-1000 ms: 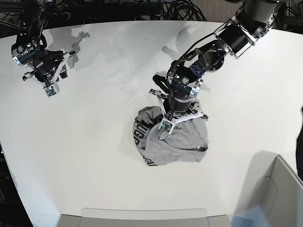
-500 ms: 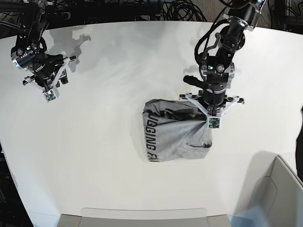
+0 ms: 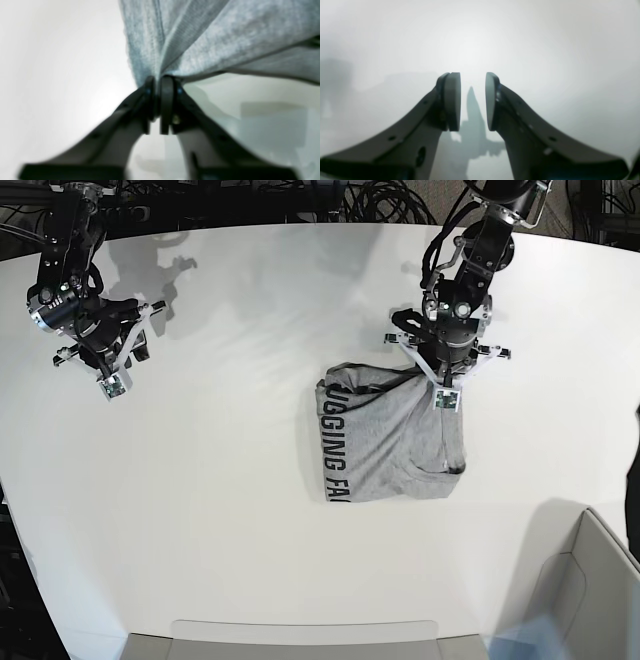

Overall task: Fold the T-shirt properly
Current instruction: 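Lift and reposition the bundle with the left gripper, flattening it, then drag the folded shirt with the left gripper toward the grey bin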

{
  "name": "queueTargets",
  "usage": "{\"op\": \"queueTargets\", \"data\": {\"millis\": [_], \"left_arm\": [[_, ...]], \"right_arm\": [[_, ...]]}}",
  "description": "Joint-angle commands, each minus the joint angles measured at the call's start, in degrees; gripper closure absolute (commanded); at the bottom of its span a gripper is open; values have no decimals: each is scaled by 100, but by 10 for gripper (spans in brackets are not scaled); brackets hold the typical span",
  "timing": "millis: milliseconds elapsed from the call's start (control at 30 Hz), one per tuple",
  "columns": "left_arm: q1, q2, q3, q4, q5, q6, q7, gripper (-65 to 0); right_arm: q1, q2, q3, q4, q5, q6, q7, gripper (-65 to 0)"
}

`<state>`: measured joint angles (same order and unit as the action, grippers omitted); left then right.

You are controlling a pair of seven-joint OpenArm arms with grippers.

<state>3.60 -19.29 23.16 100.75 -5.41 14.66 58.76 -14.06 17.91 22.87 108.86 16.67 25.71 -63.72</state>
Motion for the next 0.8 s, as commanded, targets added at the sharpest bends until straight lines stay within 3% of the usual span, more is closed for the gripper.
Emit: {"op": "queueTargets", "data": {"millis": [0, 100, 167, 300, 433, 533, 633, 767], "left_arm": [[58, -36, -228, 356, 88, 51, -87, -185], [190, -18, -386, 980, 71, 16, -87, -292], [190, -18, -395, 1261, 71, 25, -87, -295], [243, -1, -500, 1420, 97, 51, -122, -226], [427, 105, -342, 1393, 62, -19, -149, -4], [427, 96, 264, 1376, 106, -397, -96, 0], [427, 96, 379, 1340, 106, -837, -87, 0], [357, 87, 335, 839, 106, -898, -87, 0]], "right_arm": [[48, 95, 20, 90, 96, 9, 91, -170], [48, 95, 12, 90, 96, 9, 91, -170], [57, 95, 3, 90, 96, 9, 100, -170], [119, 112, 3, 99, 96, 9, 82, -135], [303, 112, 3, 90, 87, 9, 82, 0], [391, 112, 3, 90, 87, 9, 82, 0], [426, 112, 3, 90, 78, 9, 82, 0], [400, 112, 12, 90, 78, 9, 82, 0]]}}
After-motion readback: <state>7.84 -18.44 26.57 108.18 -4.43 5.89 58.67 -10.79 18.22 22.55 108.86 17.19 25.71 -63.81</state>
